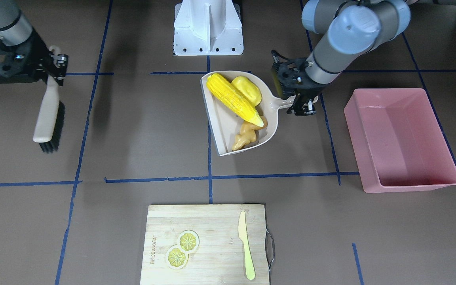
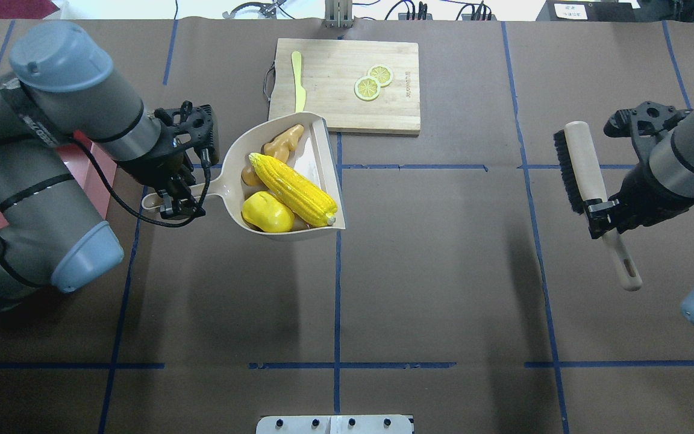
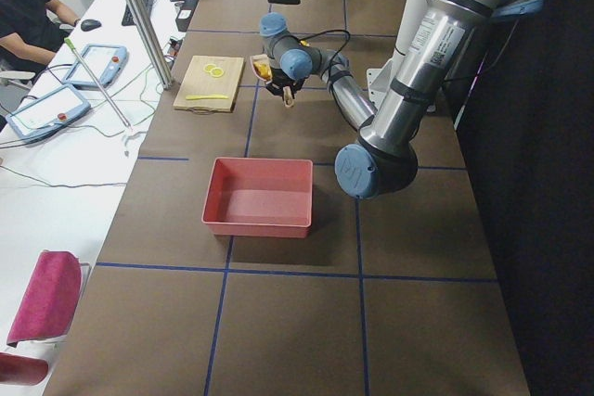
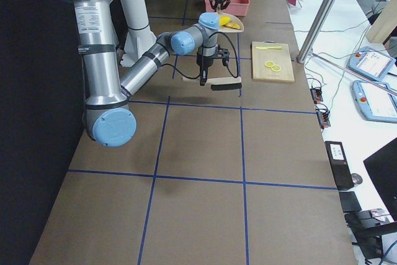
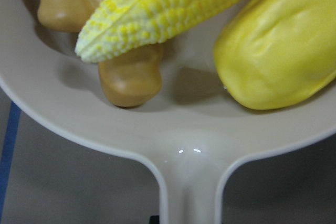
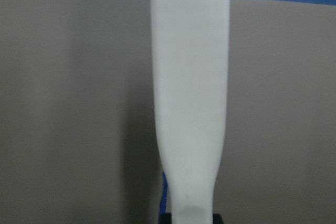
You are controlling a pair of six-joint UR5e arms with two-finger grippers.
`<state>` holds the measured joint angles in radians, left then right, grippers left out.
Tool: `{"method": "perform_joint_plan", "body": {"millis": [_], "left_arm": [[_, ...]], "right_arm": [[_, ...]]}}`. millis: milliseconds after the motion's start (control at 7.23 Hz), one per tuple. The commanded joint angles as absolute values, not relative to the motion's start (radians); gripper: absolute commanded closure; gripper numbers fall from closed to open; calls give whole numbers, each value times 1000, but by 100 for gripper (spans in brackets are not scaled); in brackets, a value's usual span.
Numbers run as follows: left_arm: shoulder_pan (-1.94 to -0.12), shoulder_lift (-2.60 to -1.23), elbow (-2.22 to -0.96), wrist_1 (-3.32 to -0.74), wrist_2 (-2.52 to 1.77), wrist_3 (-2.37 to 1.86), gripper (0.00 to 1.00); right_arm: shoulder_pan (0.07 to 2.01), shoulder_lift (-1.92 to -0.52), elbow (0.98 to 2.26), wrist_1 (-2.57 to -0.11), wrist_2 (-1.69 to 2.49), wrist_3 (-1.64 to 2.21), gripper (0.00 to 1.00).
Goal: Sweep and dump trash into bin
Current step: 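Lift the loaded dustpan with the left gripper while the right gripper withdraws the brush, then carry the dustpan over the pink bin with the left gripper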
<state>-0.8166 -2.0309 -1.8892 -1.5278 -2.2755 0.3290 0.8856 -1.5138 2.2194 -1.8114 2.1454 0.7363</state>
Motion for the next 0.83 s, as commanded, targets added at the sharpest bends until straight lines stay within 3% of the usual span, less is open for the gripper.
{"method": "perform_joint_plan", "body": {"millis": [0, 691], "left_arm": [[-967, -1947, -1988, -1481, -2328, 316, 97], [-1172, -1735, -2078, -1442, -2372, 333, 97]], "right_arm": [[951, -1643, 2212, -1718, 2154, 637, 100], [956, -1702, 2125, -1653, 2200, 658, 99]]}}
